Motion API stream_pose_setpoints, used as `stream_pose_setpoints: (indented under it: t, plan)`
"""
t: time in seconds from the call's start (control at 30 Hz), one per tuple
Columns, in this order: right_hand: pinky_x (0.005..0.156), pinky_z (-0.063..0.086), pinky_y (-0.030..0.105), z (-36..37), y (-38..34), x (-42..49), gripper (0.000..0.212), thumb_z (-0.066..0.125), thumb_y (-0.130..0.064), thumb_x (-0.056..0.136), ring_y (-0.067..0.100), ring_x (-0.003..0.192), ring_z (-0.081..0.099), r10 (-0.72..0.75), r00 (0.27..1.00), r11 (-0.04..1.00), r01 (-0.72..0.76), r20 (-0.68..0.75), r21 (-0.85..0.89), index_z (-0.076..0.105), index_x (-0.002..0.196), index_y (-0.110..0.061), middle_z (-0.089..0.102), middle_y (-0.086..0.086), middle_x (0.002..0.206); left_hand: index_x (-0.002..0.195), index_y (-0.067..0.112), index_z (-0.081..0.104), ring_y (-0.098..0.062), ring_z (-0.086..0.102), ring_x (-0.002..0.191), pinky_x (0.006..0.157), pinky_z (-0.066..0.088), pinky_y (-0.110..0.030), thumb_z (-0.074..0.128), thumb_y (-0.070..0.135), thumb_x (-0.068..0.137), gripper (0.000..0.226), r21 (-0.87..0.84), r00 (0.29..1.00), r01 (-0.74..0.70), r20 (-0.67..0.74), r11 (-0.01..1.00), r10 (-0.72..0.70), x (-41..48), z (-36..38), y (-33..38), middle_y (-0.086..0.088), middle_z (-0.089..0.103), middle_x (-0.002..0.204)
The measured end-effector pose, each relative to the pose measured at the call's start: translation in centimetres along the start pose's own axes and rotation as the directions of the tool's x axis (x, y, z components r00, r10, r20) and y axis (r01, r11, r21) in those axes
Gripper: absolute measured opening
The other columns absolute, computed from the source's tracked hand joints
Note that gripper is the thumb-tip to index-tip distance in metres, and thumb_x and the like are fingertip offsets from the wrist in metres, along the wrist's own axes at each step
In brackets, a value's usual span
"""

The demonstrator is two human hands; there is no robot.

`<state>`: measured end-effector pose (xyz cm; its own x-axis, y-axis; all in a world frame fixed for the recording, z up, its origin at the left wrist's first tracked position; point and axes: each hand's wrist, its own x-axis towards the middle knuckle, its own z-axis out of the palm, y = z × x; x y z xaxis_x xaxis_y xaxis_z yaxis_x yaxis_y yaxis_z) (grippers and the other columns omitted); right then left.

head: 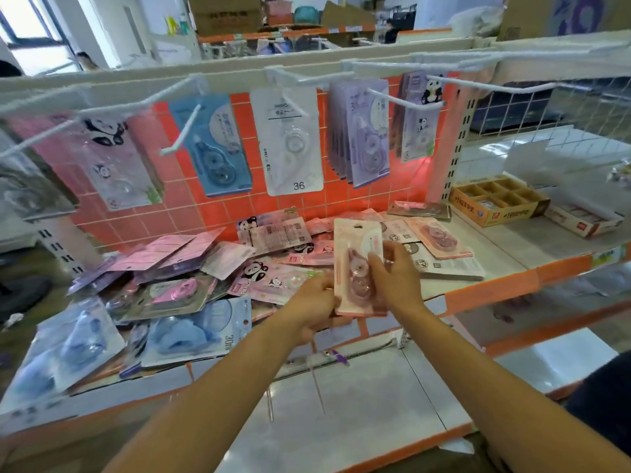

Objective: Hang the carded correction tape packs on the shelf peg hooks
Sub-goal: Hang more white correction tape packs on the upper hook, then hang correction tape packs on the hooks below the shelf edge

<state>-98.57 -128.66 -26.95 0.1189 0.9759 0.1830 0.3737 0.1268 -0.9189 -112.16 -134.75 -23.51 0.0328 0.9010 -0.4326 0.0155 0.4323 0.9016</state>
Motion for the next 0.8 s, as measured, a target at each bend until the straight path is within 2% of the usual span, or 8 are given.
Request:
stream_pose_setpoints:
  t: [0.1,0.23,0.33,0.43,0.5,0.63,0.73,0.8]
  plan:
    - [0.083,0.045,0.034,1.6,-1.8,-1.7,0.021,0.052,-0.028,0.095,0.022,0.098,0.058,0.021,1.000,0.997,-0.022,0.011,0.073,0.055,0.112,-0.017,0.061,0.000,0.105,0.095,0.015,0.060,-0.015,0.064,0.079,0.070,0.060,-0.028,0.035,-0.015,0.091,0.039,0.088,0.999,-0.035,0.019,0.995,0.033,-2.0,-2.4,-1.2,-0.007,0.065,0.096]
    - [0.072,0.042,0.031,3.3,-3.6,-4.8,0.013,0.051,-0.025,0.096,0.017,0.081,0.055,-0.034,0.999,0.994,0.036,-0.013,0.101,0.058,0.097,-0.015,0.057,-0.005,0.083,0.100,0.016,0.060,-0.016,0.065,0.082,0.066,0.060,-0.028,0.038,-0.019,0.088,0.043,0.074,0.998,-0.051,0.052,0.996,0.047,-4.2,-5.1,-3.8,-0.003,0.066,0.094]
    - [0.062,0.038,0.032,3.9,-3.8,-7.2,0.016,0.053,-0.023,0.095,0.014,0.065,0.047,-0.081,0.996,0.992,0.083,-0.031,0.092,0.054,0.082,-0.014,0.051,-0.002,0.069,0.108,0.014,0.062,-0.019,0.064,0.089,0.068,0.057,-0.028,0.047,-0.014,0.086,0.039,0.081,0.997,-0.050,0.061,0.995,0.046,-5.3,-6.3,-6.0,-0.004,0.069,0.104]
    - [0.062,0.041,0.037,4.0,-3.4,-10.1,0.015,0.055,-0.018,0.094,0.019,0.066,0.049,-0.090,0.994,0.991,0.096,-0.065,0.098,0.056,0.082,-0.009,0.056,0.008,0.071,0.111,0.016,0.062,-0.016,0.066,0.090,0.081,0.058,-0.034,0.060,0.002,0.088,0.028,0.073,0.996,-0.031,0.091,0.997,0.024,-6.5,-6.6,-8.3,-0.002,0.071,0.106]
    - [0.065,0.047,0.042,3.9,-3.0,-12.1,0.012,0.055,-0.015,0.093,0.027,0.071,0.055,-0.074,0.995,0.990,0.082,-0.072,0.118,0.056,0.081,-0.015,0.060,0.015,0.077,0.114,0.017,0.061,-0.017,0.065,0.098,0.086,0.057,-0.037,0.064,0.012,0.090,0.025,0.086,0.994,-0.035,0.110,0.996,0.026,-7.2,-6.6,-10.0,-0.002,0.069,0.110]
    - [0.068,0.053,0.047,3.6,-1.5,-15.0,0.021,0.054,-0.011,0.092,0.028,0.075,0.060,-0.021,0.998,0.994,0.027,-0.051,0.107,0.051,0.083,-0.030,0.062,0.008,0.080,0.112,0.020,0.063,-0.017,0.066,0.102,0.085,0.058,-0.035,0.064,0.017,0.091,0.022,0.143,0.991,-0.024,0.135,0.989,0.005,-8.0,-6.6,-13.0,-0.001,0.070,0.109]
    - [0.072,0.057,0.046,3.6,0.1,-16.7,0.019,0.056,-0.005,0.091,0.025,0.084,0.065,0.013,1.000,0.993,-0.016,0.022,0.120,0.053,0.091,-0.024,0.065,0.007,0.089,0.107,0.024,0.061,-0.018,0.063,0.104,0.087,0.056,-0.034,0.065,0.017,0.090,0.019,0.177,0.987,0.029,0.153,0.984,-0.057,-8.1,-6.7,-14.9,0.000,0.067,0.110]
    - [0.073,0.059,0.041,3.9,1.4,-17.5,0.014,0.058,-0.005,0.091,0.020,0.091,0.066,0.014,0.997,0.994,-0.023,0.080,0.109,0.054,0.094,-0.018,0.065,0.004,0.093,0.113,0.023,0.060,-0.019,0.062,0.106,0.090,0.055,-0.036,0.067,0.018,0.088,0.026,0.218,0.985,0.069,0.139,0.973,-0.101,-7.9,-6.9,-16.2,-0.001,0.066,0.113]
